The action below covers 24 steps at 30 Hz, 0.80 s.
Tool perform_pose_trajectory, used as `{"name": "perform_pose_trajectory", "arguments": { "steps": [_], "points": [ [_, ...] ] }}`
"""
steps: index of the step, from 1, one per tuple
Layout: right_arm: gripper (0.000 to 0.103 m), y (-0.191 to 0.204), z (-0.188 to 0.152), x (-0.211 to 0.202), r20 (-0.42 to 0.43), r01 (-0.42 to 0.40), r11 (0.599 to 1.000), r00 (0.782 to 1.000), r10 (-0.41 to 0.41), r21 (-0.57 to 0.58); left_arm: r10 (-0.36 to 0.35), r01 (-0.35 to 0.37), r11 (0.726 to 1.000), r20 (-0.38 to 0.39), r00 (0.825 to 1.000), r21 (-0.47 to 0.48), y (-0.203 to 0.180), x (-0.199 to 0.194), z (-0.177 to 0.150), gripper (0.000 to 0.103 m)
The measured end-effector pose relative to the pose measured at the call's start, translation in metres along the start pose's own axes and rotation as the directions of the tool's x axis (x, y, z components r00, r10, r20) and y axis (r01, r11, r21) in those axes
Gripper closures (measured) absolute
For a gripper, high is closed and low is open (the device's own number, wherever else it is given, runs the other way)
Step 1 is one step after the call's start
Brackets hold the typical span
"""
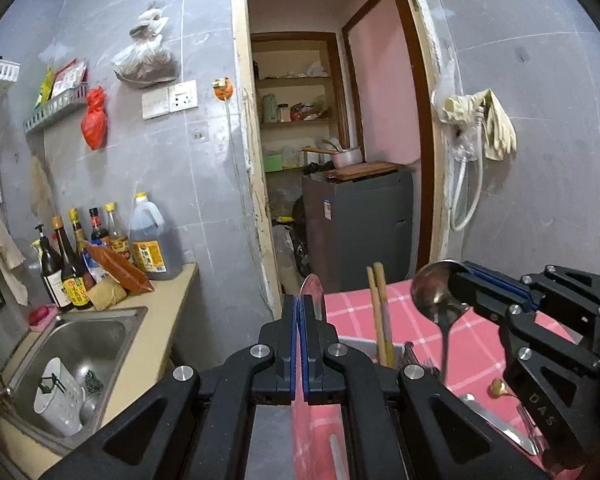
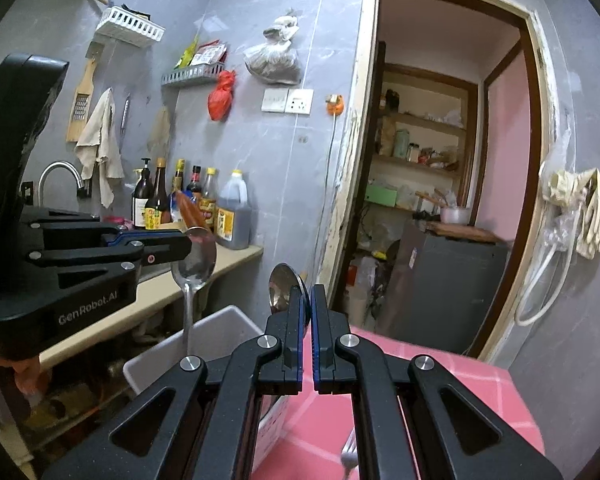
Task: Organize utensils
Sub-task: 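Lift both silver spoons and carry them over the white basket with both tools, then drop the spoons into the basket by opening both tools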
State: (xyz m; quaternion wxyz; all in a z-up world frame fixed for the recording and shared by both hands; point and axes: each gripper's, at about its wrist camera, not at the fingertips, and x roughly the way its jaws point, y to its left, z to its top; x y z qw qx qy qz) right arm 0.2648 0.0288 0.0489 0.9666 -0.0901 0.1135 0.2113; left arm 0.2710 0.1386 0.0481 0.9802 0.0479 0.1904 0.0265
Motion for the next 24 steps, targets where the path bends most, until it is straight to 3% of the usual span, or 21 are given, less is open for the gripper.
{"name": "perform_pose_trajectory", "arguments": {
  "steps": [8,14,19,24],
  "points": [
    [0.099,-0.01,-0.013,-0.002,-0.051,-0.059,0.997,0.997,0.062,0.059,-0.052,0.047,0.996,-0.062,0.997,-0.071,0.001,-0.003,-0.011,0.101],
    [0.098,-0.017,-0.022,-0.001,-0.083,-0.108,0.988,0.99,0.117,0.109,-0.142,0.123,0.979,-0.11,0.984,-0.16,0.006,-0.005,-0.017,0.1],
    [0.093,-0.024,-0.03,-0.003,-0.092,-0.141,0.978,0.983,0.157,0.157,-0.182,0.139,0.951,-0.138,0.974,-0.276,0.019,-0.004,-0.025,0.099],
    [0.081,-0.038,-0.03,-0.012,-0.075,-0.132,0.97,0.986,0.151,0.205,-0.21,0.155,0.925,-0.125,0.97,-0.348,0.026,-0.009,-0.03,0.098]
  ]
}}
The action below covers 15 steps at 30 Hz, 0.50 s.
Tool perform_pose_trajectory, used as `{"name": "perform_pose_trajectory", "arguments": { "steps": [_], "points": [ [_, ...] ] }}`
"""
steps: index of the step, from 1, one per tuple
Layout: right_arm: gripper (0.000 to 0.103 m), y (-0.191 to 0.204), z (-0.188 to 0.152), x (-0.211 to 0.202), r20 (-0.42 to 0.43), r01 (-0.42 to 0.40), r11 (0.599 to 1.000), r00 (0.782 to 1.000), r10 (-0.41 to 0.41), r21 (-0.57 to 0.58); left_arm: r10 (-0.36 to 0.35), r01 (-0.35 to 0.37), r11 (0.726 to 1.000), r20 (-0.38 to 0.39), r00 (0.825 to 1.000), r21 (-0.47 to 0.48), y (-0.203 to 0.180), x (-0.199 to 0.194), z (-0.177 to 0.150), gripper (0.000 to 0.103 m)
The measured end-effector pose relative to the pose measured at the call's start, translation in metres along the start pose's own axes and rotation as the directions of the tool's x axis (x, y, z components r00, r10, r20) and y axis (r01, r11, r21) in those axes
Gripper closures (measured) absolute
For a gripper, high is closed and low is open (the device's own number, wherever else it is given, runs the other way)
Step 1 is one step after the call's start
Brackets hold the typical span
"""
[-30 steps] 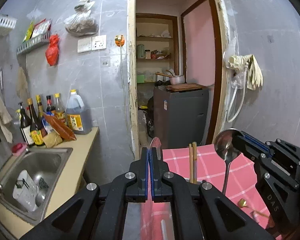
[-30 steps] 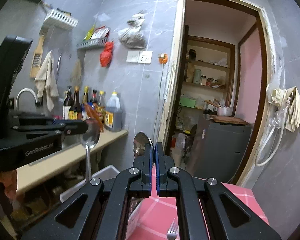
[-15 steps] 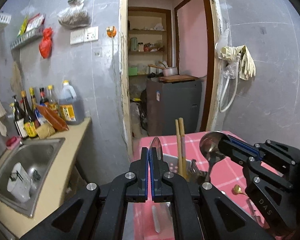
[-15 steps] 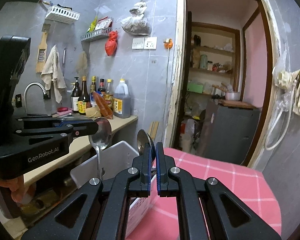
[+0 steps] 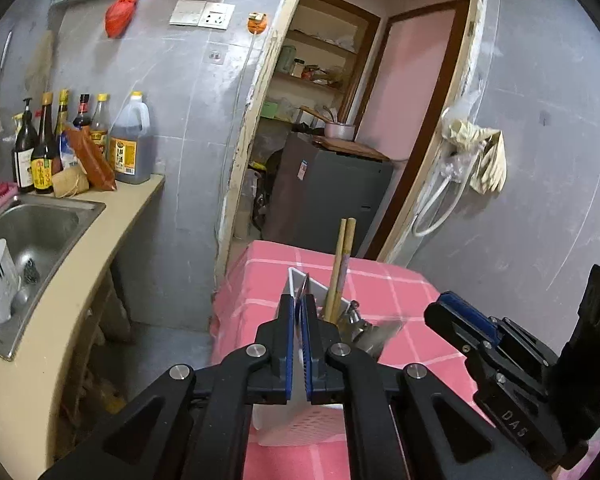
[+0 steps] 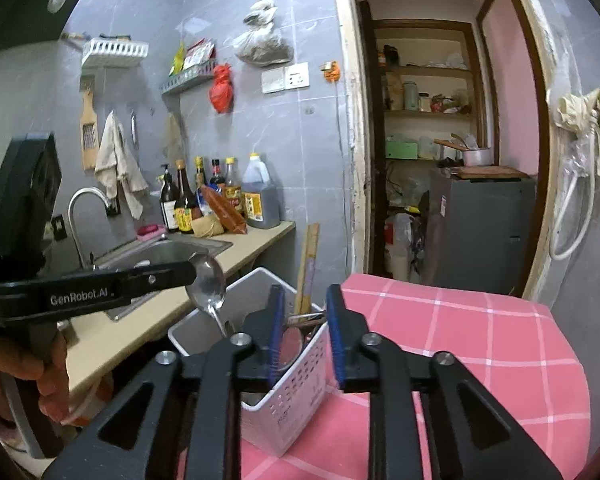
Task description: Organize utensils
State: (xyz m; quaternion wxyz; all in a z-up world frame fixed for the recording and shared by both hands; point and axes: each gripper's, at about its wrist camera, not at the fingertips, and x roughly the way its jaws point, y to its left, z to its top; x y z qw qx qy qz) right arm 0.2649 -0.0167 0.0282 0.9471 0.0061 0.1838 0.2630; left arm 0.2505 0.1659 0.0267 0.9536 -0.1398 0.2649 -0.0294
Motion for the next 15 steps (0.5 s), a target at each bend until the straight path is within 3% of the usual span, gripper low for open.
{"name": "perform_pose_trajectory", "arguments": {
  "steps": [2,6,8,12,14,15],
  "points": [
    [0.078,-0.006,0.002,-0.005,0.006,0.011,1.0,1.0,-0.011,0.015,-0.005,0.005,1.0,0.002,1.0,0.002,-0.003,-0.002,0.0,0.091],
    [0.053,-0.021,0.006,-0.02,0.037,0.047,0.997,0.998,-0.049,0.056,-0.004,0.004,1.0,0.015,1.0,0.006,-0.011,-0.006,0.0,0.074],
    [0.046,-0.03,0.007,-0.031,0.054,0.074,0.995,0.995,-0.078,0.072,-0.007,0.007,1.0,0.036,0.999,-0.001,-0.015,-0.01,-0.002,0.054],
    [0.028,-0.046,0.007,-0.051,0.086,0.13,0.988,0.987,-0.137,0.089,0.002,-0.003,1.0,0.079,0.997,0.002,-0.026,-0.018,-0.006,0.033],
    [0.02,-0.051,0.009,-0.061,0.097,0.149,0.985,0.983,-0.158,0.089,0.019,-0.02,1.0,0.111,0.994,0.007,-0.033,-0.023,-0.009,0.013],
    [0.015,-0.054,0.009,-0.066,0.101,0.161,0.983,0.98,-0.169,0.087,0.031,-0.033,0.999,0.136,0.99,0.008,-0.038,-0.026,-0.011,0.011]
  ]
}}
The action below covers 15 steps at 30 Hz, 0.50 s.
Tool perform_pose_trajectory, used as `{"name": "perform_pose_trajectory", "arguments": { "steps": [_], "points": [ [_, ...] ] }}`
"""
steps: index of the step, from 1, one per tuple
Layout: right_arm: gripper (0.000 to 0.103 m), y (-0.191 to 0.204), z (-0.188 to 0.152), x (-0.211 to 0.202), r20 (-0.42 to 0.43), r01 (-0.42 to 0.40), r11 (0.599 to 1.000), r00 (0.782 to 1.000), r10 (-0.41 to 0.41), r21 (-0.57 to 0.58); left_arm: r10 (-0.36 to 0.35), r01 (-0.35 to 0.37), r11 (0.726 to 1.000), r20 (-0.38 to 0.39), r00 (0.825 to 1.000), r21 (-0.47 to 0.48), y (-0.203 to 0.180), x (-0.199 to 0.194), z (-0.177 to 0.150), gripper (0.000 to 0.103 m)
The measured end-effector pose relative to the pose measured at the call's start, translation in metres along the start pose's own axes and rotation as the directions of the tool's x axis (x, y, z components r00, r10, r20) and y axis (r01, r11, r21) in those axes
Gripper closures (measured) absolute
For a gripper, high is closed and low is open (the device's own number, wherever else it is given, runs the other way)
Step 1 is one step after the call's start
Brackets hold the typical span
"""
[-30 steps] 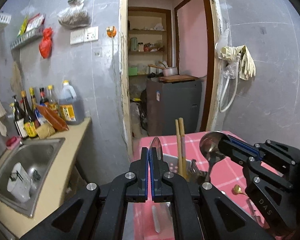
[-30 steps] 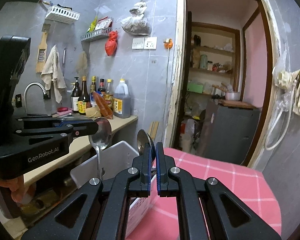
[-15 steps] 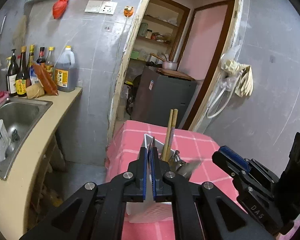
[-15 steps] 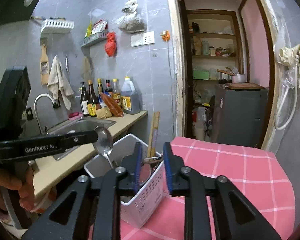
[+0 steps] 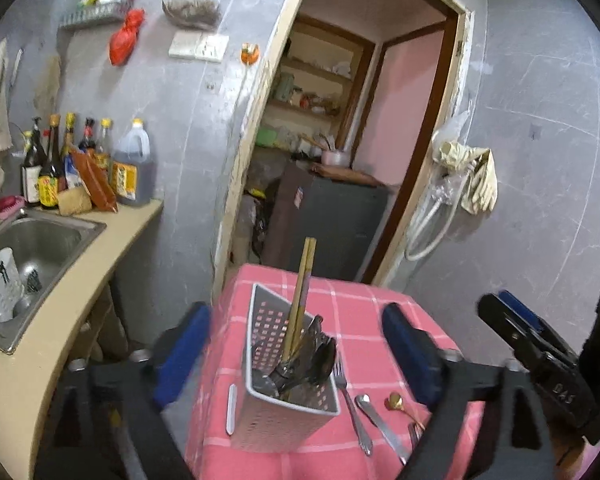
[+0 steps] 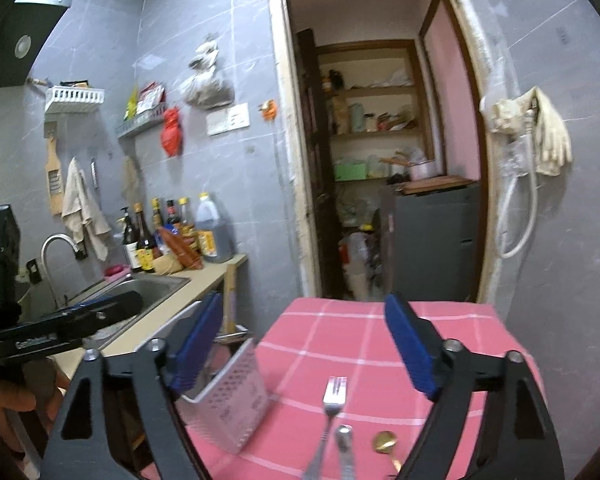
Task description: Organize utensils
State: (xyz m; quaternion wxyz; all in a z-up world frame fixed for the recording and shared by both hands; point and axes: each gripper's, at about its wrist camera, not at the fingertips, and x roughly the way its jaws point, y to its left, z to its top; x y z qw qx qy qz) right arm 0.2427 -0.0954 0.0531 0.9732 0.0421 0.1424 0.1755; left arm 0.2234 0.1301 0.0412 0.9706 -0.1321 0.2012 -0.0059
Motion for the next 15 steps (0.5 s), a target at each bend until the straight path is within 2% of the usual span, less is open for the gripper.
{"name": "perform_pose_trajectory", "arguments": {
  "steps": [2,5,15],
  "points": [
    [0.009,-0.009,-0.001,-0.009,0.008,0.028,1.0,1.0,-0.028,-0.009,0.021,-0.021,1.0,0.039,0.999,0.006,-0.008,-0.006,-0.003,0.001],
    [0.001,-0.021,-0.002,-0.02,0.013,0.066,0.998,0.998,-0.065,-0.018,0.049,-0.05,0.998,0.072,0.996,0.025,-0.022,-0.011,-0.01,0.0],
    [0.001,-0.062,-0.016,-0.043,-0.04,0.156,0.985,0.986,-0.159,-0.07,0.061,-0.064,0.994,0.039,0.997,0.089,-0.064,-0.009,-0.04,0.0]
  ]
}}
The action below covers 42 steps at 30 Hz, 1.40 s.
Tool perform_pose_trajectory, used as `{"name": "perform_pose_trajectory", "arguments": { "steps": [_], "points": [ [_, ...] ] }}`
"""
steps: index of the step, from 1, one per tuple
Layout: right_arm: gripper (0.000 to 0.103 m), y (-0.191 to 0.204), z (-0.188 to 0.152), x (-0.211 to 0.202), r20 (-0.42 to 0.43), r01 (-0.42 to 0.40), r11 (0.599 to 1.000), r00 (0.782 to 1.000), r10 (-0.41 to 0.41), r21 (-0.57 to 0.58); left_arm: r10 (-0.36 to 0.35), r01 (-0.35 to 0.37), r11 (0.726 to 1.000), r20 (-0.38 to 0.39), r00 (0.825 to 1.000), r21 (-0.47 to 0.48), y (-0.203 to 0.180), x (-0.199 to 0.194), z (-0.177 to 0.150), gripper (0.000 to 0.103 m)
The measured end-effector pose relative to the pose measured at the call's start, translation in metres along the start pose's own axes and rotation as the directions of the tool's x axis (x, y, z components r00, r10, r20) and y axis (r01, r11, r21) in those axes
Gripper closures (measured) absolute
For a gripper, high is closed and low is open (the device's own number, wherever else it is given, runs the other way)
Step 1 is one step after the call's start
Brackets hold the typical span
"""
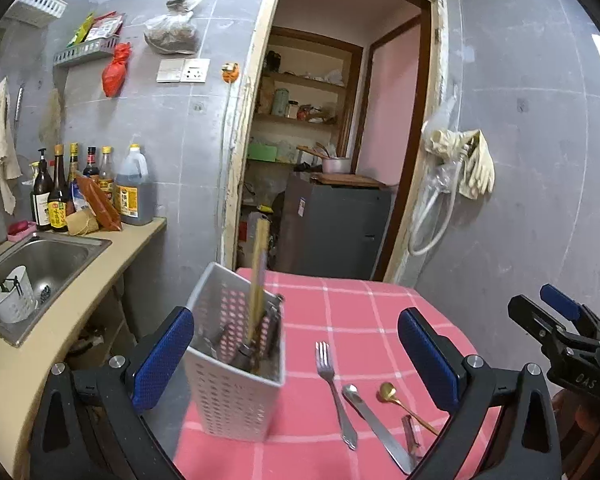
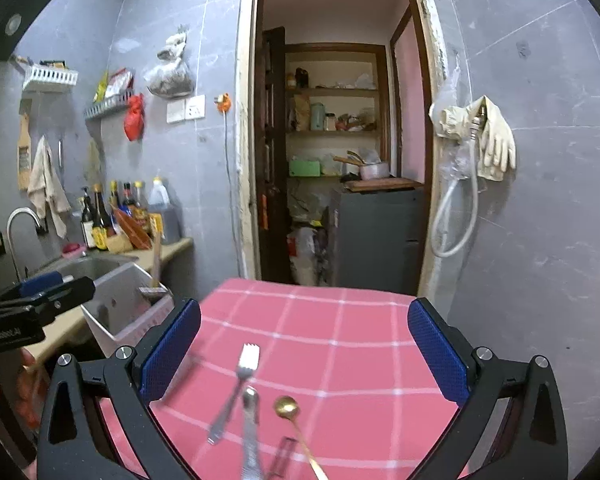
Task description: Organize utensils
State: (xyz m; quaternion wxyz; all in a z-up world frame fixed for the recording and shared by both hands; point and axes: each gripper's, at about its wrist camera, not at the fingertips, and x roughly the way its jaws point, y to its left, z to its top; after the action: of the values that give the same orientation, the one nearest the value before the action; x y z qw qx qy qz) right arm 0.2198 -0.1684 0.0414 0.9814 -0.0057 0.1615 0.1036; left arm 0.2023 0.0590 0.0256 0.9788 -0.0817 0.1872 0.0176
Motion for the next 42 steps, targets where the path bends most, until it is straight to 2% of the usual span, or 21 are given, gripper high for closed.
{"name": "perform_pose_trajectory", "arguments": {
  "steps": [14,19,22,26,33,34,36,39,41,42],
  "points": [
    [0.001,-0.05,-0.048,0.022,-0.141,-0.025,0.998,0.99,0.017,-0.058,0.029,-0.027,0.999,-0.082,0.996,0.021,-0.044,0.019,-0.047,0.0],
    [0.001,-0.058,-0.071,0.04,-0.222,-0.058,0.996,0.974,0.043,-0.061,0.037,-0.032,0.999,-0.15,0.988,0.031,-0.054,0.037,-0.065,0.0],
    [0.001,-0.061,-0.087,0.053,-0.293,-0.085,0.995,0.954,0.067,-0.048,0.035,-0.027,0.999,-0.209,0.977,0.039,-0.056,0.049,-0.073,0.0],
    [0.001,-0.059,-0.106,0.071,-0.374,-0.098,0.994,0.924,0.072,-0.049,0.044,-0.032,0.999,-0.306,0.951,0.043,-0.056,0.071,-0.085,0.0],
    [0.002,-0.051,-0.128,0.094,-0.46,-0.13,0.99,0.883,0.09,-0.056,0.089,-0.082,0.996,-0.468,0.879,0.036,-0.051,0.107,-0.104,0.0],
    [0.002,-0.05,-0.129,0.095,-0.464,-0.138,0.989,0.88,0.097,-0.056,0.091,-0.084,0.996,-0.477,0.874,0.035,-0.051,0.11,-0.106,0.001],
    [0.01,-0.048,-0.131,0.097,-0.477,-0.163,0.985,0.871,0.116,-0.057,0.088,-0.085,0.996,-0.496,0.864,0.029,-0.049,0.116,-0.109,0.004],
    [0.025,-0.042,-0.133,0.1,-0.497,-0.201,0.977,0.856,0.143,-0.065,0.075,-0.077,0.997,-0.529,0.845,0.018,-0.05,0.124,-0.114,0.021],
    [0.03,-0.037,-0.135,0.102,-0.507,-0.223,0.972,0.847,0.158,-0.07,0.065,-0.07,0.997,-0.553,0.831,0.012,-0.05,0.13,-0.116,0.036],
    [0.033,-0.035,-0.136,0.103,-0.512,-0.233,0.97,0.843,0.164,-0.073,0.059,-0.065,0.998,-0.563,0.824,0.009,-0.05,0.133,-0.118,0.038]
  ]
}}
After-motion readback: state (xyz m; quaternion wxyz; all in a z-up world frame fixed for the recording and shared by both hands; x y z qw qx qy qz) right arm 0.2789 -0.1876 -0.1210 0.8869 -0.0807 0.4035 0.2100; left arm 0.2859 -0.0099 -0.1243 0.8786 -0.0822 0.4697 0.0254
